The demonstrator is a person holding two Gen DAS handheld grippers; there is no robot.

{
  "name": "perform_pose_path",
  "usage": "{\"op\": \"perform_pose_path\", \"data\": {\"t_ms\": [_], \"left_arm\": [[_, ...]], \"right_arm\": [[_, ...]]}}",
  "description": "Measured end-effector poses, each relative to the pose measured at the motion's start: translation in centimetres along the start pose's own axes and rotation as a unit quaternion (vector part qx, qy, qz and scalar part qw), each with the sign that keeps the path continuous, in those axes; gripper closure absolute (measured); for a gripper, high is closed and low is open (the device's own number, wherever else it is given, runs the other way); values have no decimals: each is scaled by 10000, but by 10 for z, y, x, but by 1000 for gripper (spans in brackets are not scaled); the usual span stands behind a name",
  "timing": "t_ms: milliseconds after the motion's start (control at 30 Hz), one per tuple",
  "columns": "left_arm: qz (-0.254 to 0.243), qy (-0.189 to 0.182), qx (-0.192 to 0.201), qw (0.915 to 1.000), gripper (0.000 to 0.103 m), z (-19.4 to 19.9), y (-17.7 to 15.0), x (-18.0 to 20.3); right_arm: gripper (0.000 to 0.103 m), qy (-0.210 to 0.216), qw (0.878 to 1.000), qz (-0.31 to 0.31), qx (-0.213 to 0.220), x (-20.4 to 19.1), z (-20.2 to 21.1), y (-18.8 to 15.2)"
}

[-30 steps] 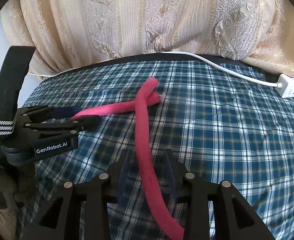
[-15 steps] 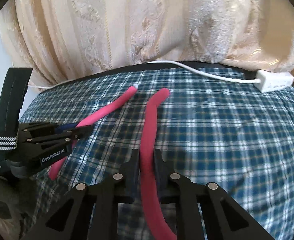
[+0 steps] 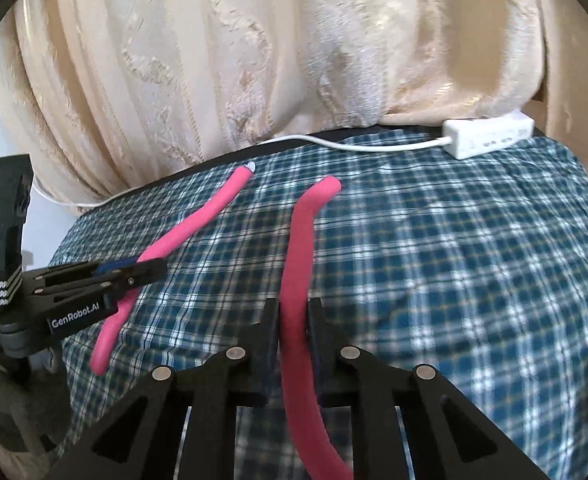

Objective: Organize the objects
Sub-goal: 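Carry both pink foam rods in both tools over the clear bowl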

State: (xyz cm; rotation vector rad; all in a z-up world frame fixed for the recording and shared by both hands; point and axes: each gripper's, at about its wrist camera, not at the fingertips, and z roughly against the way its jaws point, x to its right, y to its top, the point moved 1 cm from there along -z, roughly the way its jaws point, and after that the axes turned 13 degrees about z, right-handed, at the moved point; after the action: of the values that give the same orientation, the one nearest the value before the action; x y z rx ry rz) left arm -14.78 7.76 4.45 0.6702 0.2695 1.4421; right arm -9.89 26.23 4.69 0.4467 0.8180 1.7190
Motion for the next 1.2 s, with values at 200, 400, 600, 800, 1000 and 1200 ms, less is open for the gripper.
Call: {"op": "perform_pose_path", "data": {"t_ms": [200, 400, 600, 800, 1000, 1200], "left_arm": [[-76, -145, -7, 9999, 89, 7, -12, 30], [-199, -203, 23, 9996, 89, 13, -18, 60], [-418, -172, 119, 9989, 89, 16, -25, 91], [-601, -275, 79, 9978, 89, 15, -32, 119], [-817, -371, 28, 9960, 89, 11, -40, 149], [-1058, -466, 32, 9933, 89, 11, -45, 180]], "right_arm": [[88, -115, 9996, -222, 138, 20, 26, -16], [88, -197, 9984, -436, 292, 42, 50, -28], [88, -321, 9965, -652, 418, 64, 71, -39], [88, -525, 9931, -900, 545, 90, 96, -53], [88, -727, 9891, -1104, 655, 114, 118, -64], [88, -924, 9852, -1237, 751, 134, 138, -78]]}}
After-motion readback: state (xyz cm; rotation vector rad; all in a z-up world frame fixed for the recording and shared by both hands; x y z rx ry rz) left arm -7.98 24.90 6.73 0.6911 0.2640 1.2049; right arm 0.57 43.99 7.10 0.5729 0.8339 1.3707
